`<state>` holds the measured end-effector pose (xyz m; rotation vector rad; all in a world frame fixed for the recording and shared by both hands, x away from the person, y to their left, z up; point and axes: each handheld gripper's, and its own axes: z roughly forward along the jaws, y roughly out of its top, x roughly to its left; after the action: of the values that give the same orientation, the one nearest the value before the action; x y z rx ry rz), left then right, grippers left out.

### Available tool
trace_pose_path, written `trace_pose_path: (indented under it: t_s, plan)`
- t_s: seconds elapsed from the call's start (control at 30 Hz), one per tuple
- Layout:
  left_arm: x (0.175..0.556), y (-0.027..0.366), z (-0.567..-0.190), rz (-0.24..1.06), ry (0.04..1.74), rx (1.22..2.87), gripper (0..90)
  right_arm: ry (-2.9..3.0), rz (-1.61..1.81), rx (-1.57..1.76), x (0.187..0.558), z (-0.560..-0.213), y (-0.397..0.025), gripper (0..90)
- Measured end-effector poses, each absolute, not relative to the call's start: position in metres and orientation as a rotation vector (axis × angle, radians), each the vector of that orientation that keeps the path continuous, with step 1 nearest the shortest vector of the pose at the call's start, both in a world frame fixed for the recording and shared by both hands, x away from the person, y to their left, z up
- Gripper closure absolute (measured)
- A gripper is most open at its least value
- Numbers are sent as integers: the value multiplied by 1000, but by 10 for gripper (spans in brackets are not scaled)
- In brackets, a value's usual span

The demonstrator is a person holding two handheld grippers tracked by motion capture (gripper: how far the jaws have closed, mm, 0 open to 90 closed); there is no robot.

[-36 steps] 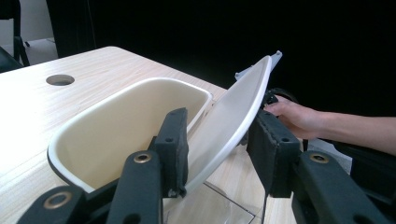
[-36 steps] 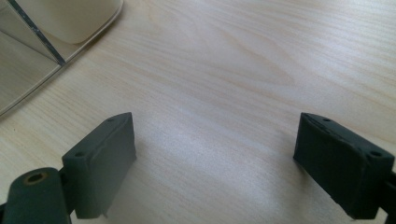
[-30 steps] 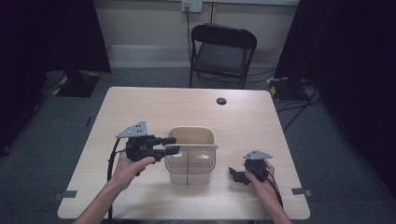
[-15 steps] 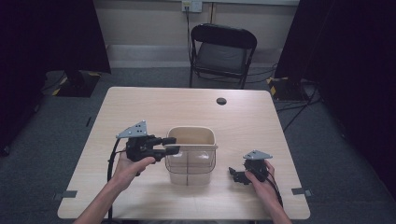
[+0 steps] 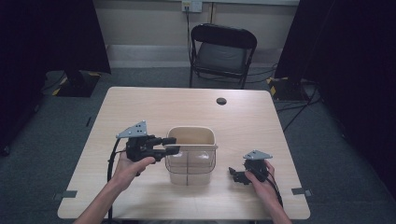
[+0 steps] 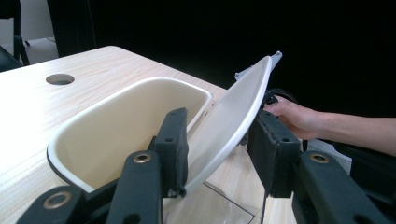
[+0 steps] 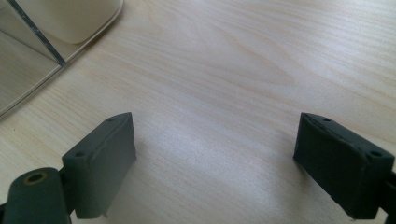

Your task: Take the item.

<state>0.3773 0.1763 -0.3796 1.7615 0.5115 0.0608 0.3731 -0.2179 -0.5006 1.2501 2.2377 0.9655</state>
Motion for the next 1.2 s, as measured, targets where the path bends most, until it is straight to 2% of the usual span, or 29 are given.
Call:
trace_pose_path:
  t_s: [1.2]
  plan:
    - [377,176,-380,57,504,1762,588,2238,966,1250,373,-501,-218,119]
